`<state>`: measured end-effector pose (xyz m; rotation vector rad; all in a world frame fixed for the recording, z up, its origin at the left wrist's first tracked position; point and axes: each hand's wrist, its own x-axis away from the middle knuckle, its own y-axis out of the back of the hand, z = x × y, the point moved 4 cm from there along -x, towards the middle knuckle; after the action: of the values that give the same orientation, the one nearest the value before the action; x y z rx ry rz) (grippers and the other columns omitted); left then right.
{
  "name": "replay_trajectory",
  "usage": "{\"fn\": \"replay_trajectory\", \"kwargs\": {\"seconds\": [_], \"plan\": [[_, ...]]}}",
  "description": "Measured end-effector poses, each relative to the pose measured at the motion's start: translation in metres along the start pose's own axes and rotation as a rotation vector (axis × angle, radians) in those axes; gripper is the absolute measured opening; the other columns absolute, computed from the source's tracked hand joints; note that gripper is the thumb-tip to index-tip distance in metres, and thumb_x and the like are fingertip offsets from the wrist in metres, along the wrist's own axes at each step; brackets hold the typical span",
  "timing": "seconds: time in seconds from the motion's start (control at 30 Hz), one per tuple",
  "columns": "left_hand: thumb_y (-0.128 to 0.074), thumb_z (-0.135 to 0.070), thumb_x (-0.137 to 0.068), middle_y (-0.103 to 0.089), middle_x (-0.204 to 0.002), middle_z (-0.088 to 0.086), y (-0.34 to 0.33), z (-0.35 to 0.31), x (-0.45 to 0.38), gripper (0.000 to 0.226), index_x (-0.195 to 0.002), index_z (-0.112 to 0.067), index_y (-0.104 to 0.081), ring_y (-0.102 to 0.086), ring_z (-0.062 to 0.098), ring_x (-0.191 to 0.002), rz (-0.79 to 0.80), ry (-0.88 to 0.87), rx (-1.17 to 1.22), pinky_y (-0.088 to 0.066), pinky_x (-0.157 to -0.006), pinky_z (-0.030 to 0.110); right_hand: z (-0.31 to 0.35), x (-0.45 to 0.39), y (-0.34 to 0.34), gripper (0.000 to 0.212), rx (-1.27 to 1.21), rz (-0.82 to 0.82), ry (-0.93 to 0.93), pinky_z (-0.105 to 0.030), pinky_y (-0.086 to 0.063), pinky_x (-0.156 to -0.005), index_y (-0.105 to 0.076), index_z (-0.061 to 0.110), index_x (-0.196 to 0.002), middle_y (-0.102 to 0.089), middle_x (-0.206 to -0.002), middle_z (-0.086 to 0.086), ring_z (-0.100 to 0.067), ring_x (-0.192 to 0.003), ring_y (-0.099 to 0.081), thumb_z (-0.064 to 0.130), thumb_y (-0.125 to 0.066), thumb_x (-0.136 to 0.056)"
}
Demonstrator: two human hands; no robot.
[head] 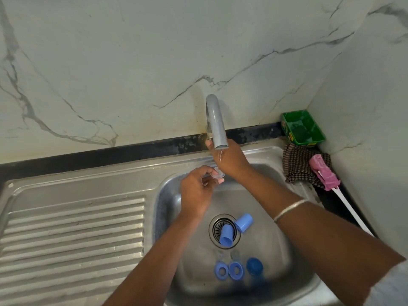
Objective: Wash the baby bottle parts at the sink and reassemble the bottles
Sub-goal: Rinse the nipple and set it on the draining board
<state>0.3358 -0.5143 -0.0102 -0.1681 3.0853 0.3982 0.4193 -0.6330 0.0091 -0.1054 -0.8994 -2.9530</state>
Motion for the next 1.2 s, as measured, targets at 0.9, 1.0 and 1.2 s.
{"fn": "replay_trajectory", "kwargs": {"seconds": [0.9,1.0,1.2], "plan": [[-0.065,-0.015,-0.093,-0.072,-0.088,0.013,0.002,0.020,0.006,0.008,-0.086,-0.019,-0.065,-0.068,0.021,-0.075,-0.045,0.527,0.001,-0.057,-0.064,0.031,-0.051,0.069,-0.007,0.015,-0.176,0.056,-0.159,-0.012,-0.053,-0.064,-0.073,0.027,-0.071,-0.074,-0.069,0.008,-0.003,-0.067,-0.070,0.023,-0.086,-0.077],[-0.060,-0.010,-0.092,-0.072,-0.090,0.016,0.003,0.024,0.006,0.020,-0.075,-0.019,-0.065,-0.067,0.031,-0.087,-0.044,0.498,-0.056,-0.054,-0.073,0.040,-0.047,0.074,-0.001,0.011,0.057,0.030,0.010,-0.017,-0.055,-0.074,-0.077,0.023,-0.081,-0.075,-0.083,0.005,-0.005,-0.075,-0.070,0.018,-0.086,-0.076],[-0.061,-0.007,-0.090,-0.073,-0.084,0.005,0.002,0.035,0.011,0.026,-0.073,-0.024,-0.069,-0.068,0.031,-0.092,-0.044,0.499,0.018,-0.056,-0.087,0.048,-0.038,0.079,0.004,0.018,0.265,-0.046,0.191,-0.032,-0.056,-0.081,-0.075,0.012,-0.101,-0.069,-0.101,-0.005,-0.019,-0.085,-0.066,0.020,-0.076,-0.086]]}}
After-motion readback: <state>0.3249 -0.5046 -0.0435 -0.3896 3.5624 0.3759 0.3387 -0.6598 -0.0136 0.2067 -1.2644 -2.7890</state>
